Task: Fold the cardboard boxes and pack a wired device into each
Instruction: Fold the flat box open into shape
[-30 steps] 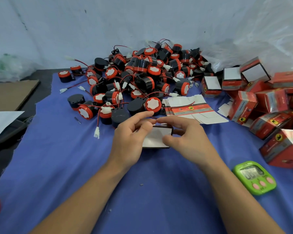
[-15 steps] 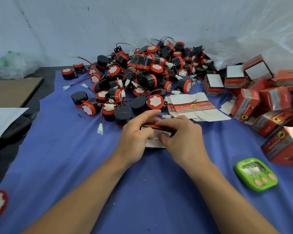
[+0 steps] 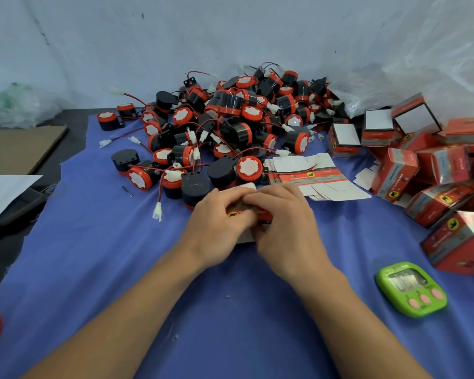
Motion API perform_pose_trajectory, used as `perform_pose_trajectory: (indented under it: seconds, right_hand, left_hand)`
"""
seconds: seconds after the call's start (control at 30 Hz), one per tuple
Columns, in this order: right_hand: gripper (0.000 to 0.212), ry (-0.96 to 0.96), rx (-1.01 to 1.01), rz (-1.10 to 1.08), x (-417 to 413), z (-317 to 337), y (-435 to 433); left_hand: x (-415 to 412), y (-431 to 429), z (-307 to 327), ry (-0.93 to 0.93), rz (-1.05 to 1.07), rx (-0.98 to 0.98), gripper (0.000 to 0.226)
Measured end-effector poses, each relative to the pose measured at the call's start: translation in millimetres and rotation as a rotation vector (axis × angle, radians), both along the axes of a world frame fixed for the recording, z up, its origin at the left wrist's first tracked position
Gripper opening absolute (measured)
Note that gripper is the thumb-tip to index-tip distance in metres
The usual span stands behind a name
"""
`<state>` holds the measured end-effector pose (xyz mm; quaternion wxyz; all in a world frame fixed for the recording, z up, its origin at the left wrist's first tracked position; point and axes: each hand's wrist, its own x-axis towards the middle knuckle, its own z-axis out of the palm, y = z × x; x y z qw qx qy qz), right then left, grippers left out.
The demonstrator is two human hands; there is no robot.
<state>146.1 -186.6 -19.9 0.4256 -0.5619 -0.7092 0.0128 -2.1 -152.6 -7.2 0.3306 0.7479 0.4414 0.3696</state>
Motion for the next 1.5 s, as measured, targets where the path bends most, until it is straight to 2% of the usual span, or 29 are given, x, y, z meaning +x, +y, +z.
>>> perform_pose_trajectory:
  seconds: [0.1,0.17,0.27,0.33,0.43,0.5,0.63,0.8,0.9,1.2,1.4,1.5]
  right_hand:
    - [0.067,-0.018,0.016,-0.034,5.0,2.4,1.4]
    - [0.07,-0.044,-0.011,-0.034,5.1,3.0,0.7]
    - [0.057,0.018,0.01,-0.072,9.4,0.5,0.9]
    - [0.048,0.148,0.008,-0.102,12.5,0.0,1.2]
    - [0.046,0.221,-0.086,-0.073,7.6,0.4,-2.6]
    - [0.049,0.231,-0.129,-0.05,5.9,0.8,-4.1]
    - [0.049,0.247,-0.139,-0.033,7.5,3.0,-6.0]
    - [0.049,0.271,-0.157,-0.018,7.1,2.4,-7.2]
    - [0.049,0.258,-0.152,-0.018,7.2,1.5,-6.3]
    - [0.048,0.214,-0.059,0.014,7.4,0.6,-6.3]
    - [0.046,0.234,-0.119,-0.007,8.9,0.1,-3.9]
    - [0.047,0.249,-0.129,0.002,9.2,1.0,-4.4]
  left_hand:
    - [-1.4,0.4,3.5,0.052,0.018,0.177,0.057]
    - [-1.0,3.7,-0.1,0.215,0.089,0.396,0.074]
    - [-2.4,6.6,-10.1,0.419,0.058,0.528,0.079]
    - [-3.9,7.8,-13.9,0.453,0.023,0.524,0.07]
    - [-4.2,8.4,-15.3,0.525,0.036,0.603,0.032]
    - [-1.4,6.3,-14.1,0.594,0.059,0.645,0.014]
    - [5.3,-2.9,-12.2,0.733,0.103,0.642,0.01]
    - [8.8,-5.8,-10.4,0.797,0.133,0.633,0.034]
    - [11.9,-4.9,-9.2,0.865,0.138,0.588,0.037]
    - [13.4,-3.0,-8.5,0.816,0.196,0.551,0.041]
    - [14.3,-4.5,-7.8,0.776,0.201,0.561,0.03]
    - [14.0,-4.9,-8.0,0.747,0.195,0.586,0.037]
